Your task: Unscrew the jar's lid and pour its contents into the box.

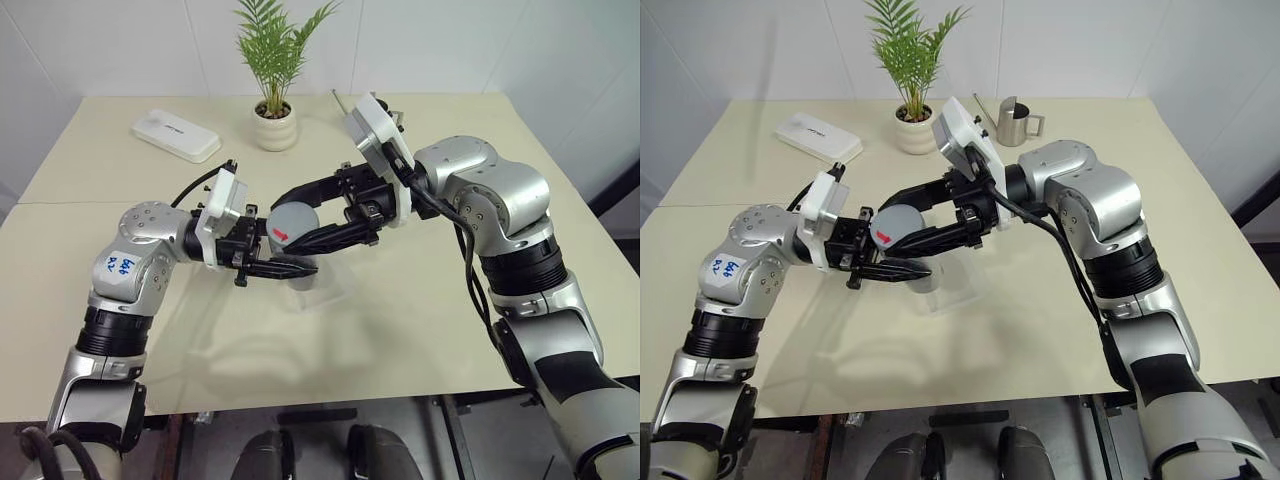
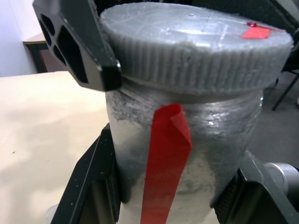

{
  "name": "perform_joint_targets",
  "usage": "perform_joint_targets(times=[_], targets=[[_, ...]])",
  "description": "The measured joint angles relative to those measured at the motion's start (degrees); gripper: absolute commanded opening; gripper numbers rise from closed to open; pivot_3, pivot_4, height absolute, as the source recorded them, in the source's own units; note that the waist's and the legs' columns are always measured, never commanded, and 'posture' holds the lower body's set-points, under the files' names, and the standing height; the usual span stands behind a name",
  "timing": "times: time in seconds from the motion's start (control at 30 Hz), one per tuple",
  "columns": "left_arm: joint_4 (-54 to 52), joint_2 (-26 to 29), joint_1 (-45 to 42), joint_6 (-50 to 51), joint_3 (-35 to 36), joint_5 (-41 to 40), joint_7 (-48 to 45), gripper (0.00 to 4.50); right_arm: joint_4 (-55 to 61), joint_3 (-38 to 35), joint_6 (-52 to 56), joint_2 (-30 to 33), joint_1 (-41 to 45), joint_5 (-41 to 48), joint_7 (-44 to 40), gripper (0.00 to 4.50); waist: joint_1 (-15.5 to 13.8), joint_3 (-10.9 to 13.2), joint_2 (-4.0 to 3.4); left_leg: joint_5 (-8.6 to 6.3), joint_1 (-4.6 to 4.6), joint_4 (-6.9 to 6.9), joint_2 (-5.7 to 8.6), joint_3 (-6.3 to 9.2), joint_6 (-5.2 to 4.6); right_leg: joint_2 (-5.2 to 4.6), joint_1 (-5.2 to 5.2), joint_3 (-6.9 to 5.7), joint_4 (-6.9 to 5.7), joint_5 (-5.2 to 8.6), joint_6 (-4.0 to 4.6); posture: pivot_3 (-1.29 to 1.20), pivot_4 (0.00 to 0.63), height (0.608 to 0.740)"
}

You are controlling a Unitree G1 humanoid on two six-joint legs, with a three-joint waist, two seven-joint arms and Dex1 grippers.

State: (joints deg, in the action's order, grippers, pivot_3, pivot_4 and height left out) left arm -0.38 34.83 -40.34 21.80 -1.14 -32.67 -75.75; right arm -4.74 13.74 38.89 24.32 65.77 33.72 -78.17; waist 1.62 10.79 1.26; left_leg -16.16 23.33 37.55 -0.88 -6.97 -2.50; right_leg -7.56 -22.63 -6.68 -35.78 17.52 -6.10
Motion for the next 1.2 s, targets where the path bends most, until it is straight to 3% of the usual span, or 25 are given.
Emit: perform_joint_targets(times=[0.2, 0.5, 0.63, 0.8, 1.2], targets=[[-0.20, 1.87, 1.29, 0.59, 2.06, -0.29, 1.77, 1.97, 0.22, -2.41, 1.20, -1.81, -1.21, 1.71, 2.04, 4.47, 0.04, 0.00, 0.00, 0.00, 0.00, 0.09, -0.02, 0.00, 0.01, -0.08, 0.02, 0.04, -0.03, 0.00, 0.00, 0.00, 0.150, 0.740], [1.36, 4.80, 5.04, 1.46, 4.68, 1.67, 6.76, 1.97, 4.84, -5.67, -0.85, -1.45, -4.29, 1.32, 6.81, 4.47, -0.08, 0.00, 0.00, -0.01, 0.00, 0.00, -0.01, 0.07, 0.04, -0.10, 0.01, 0.20, -0.03, 0.00, 0.00, 0.00, 0.150, 0.740], [0.05, 4.76, 5.85, 3.48, 4.59, 2.29, 10.28, 1.97, 8.18, -4.55, -2.40, -5.70, -7.24, -3.27, 16.83, 4.47, 0.06, 0.00, 0.00, -0.03, 0.00, -0.04, -0.02, 0.05, 0.08, -0.11, -0.02, 0.28, -0.03, 0.00, 0.00, 0.00, 0.150, 0.740], [-2.55, 4.25, 5.96, 5.12, 4.45, 2.27, 12.16, 1.97, 8.72, -1.72, -2.52, -7.68, -8.11, -7.20, 22.55, 4.47, 0.07, 0.00, 0.00, -0.03, 0.00, -0.04, -0.02, 0.02, 0.08, -0.03, -0.05, 0.31, -0.06, 0.00, 0.01, 0.00, 0.150, 0.740], [-3.97, 2.56, 5.95, 6.50, 4.38, 2.12, 13.39, 1.97, 6.64, -0.78, -2.55, -9.86, -7.91, -8.57, 25.23, 4.47, 0.07, 0.00, 0.00, -0.02, 0.00, -0.04, -0.01, 0.02, 0.08, 0.00, -0.05, 0.34, -0.06, 0.00, 0.01, 0.00, 0.150, 0.740]])
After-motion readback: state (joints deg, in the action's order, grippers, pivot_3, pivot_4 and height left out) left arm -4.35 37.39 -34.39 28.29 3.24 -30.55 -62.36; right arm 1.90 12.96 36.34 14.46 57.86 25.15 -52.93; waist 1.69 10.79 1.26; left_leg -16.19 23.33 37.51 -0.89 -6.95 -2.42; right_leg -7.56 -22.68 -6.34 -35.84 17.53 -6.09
